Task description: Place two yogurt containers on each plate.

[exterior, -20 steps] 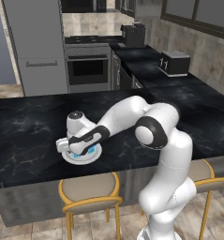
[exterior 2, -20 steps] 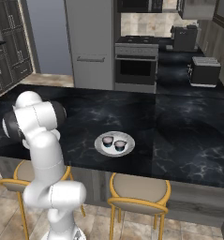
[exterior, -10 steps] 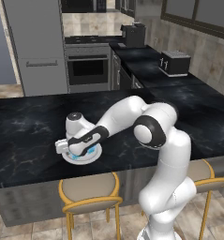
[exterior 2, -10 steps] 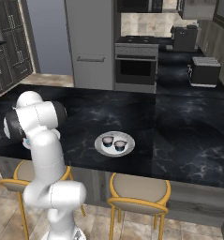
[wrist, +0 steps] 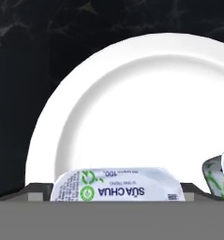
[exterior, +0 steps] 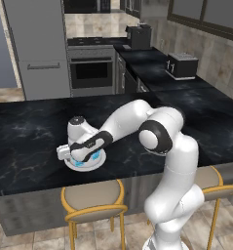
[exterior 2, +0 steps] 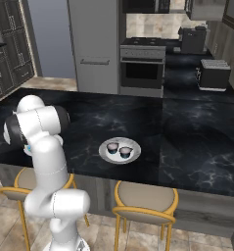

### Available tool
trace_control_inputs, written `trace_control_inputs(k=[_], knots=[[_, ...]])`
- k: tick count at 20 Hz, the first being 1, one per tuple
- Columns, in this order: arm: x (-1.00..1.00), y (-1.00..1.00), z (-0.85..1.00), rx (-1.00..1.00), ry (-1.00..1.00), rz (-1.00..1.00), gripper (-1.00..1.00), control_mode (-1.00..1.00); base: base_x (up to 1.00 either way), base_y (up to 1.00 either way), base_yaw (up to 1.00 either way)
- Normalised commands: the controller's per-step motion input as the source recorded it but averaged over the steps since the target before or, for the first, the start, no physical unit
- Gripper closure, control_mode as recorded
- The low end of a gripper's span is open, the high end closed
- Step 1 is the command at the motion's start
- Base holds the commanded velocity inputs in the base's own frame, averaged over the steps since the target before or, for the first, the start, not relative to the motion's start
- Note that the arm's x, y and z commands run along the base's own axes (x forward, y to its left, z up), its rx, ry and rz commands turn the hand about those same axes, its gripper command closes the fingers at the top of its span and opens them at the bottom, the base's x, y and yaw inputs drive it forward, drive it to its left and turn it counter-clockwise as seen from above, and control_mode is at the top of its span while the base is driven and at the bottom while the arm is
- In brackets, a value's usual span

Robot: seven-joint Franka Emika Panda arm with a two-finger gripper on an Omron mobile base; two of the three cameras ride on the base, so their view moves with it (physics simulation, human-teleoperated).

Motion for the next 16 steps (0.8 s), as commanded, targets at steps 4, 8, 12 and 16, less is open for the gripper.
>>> trace_control_inputs(k=[4, 8, 12, 16], knots=[[0.0, 0.0, 0.11, 0.0, 0.0, 0.0, -1.0, -1.0, 0.0, 0.0, 0.0], [-0.11, -0.02, 0.27, 0.0, 0.0, 0.0, -1.0, -1.0, 0.0, 0.0, 0.0], [-0.23, -0.12, 0.32, 0.0, 0.0, -0.03, -1.0, -1.0, 0.0, 0.0, 0.0], [-0.19, -0.2, 0.24, 0.0, 0.0, -0.03, -1.0, -1.0, 0.0, 0.0, 0.0]])
